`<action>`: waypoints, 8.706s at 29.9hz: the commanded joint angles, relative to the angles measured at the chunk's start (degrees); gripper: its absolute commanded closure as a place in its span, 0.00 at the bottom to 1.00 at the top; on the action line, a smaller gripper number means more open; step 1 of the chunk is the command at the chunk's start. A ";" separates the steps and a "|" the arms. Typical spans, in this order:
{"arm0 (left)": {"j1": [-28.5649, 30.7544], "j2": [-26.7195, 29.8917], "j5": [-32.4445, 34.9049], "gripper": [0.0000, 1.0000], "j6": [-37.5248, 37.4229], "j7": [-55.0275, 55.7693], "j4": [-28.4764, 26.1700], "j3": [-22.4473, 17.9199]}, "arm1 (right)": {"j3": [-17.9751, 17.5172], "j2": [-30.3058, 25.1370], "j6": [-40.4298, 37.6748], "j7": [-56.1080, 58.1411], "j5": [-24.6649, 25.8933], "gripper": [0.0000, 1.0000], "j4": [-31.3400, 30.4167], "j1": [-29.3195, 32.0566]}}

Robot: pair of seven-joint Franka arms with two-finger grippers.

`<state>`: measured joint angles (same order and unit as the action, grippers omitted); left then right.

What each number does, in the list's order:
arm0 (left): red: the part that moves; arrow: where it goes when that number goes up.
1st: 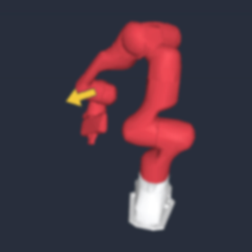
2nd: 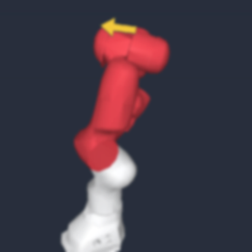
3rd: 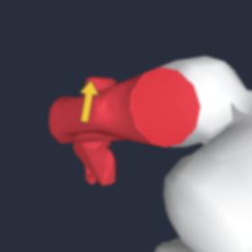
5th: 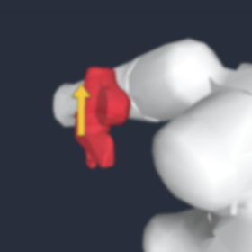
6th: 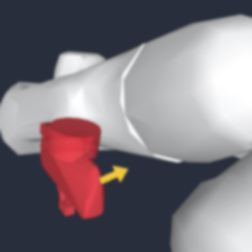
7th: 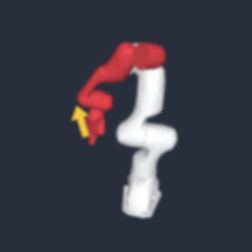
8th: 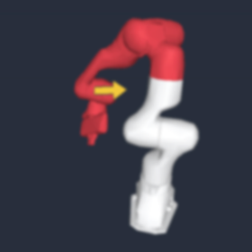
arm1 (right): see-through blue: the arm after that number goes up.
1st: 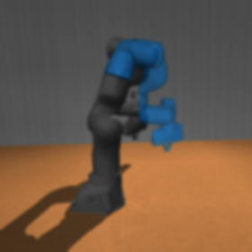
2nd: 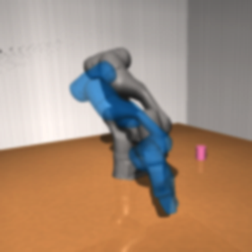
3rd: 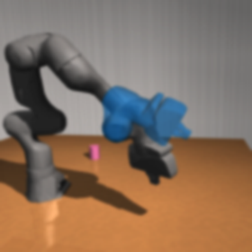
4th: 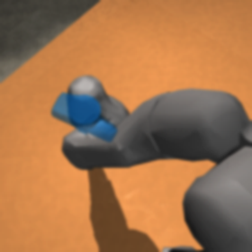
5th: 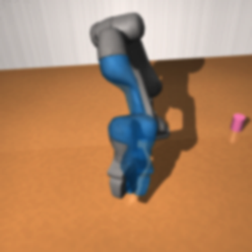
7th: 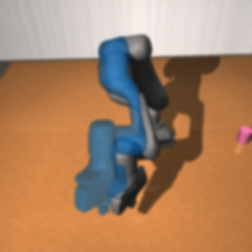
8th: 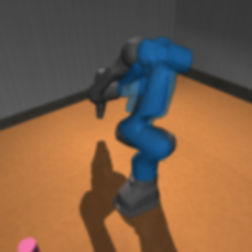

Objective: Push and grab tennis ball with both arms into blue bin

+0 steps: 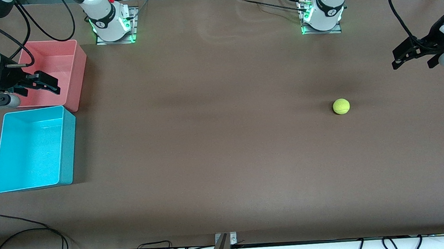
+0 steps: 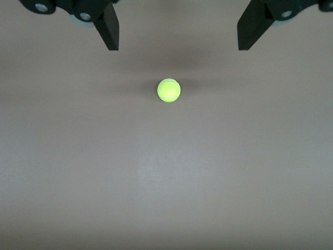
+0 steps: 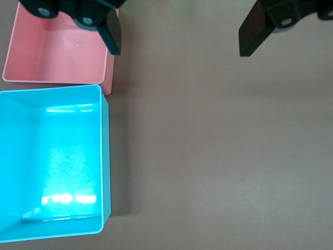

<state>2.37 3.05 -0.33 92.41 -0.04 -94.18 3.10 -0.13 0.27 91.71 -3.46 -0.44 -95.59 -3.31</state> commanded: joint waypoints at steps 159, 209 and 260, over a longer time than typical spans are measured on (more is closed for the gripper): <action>1.24 -10.69 -0.11 0.00 36.17 -1.10 -30.19 -0.55 | 0.13 0.26 -1.01 0.83 -0.62 0.00 1.37 -0.20; 5.02 -18.08 13.51 1.00 50.32 -77.22 -35.28 -0.64 | 0.13 0.26 -1.01 0.83 -0.62 0.00 1.37 -0.20; -12.39 -24.76 12.72 1.00 49.10 -32.22 -29.75 7.71 | 0.13 0.26 -1.01 0.83 -0.62 0.00 1.29 -0.20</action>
<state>-4.56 -19.80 11.38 150.27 -42.66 -132.53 11.02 -0.15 0.27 91.67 -3.40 -0.44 -95.45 -3.40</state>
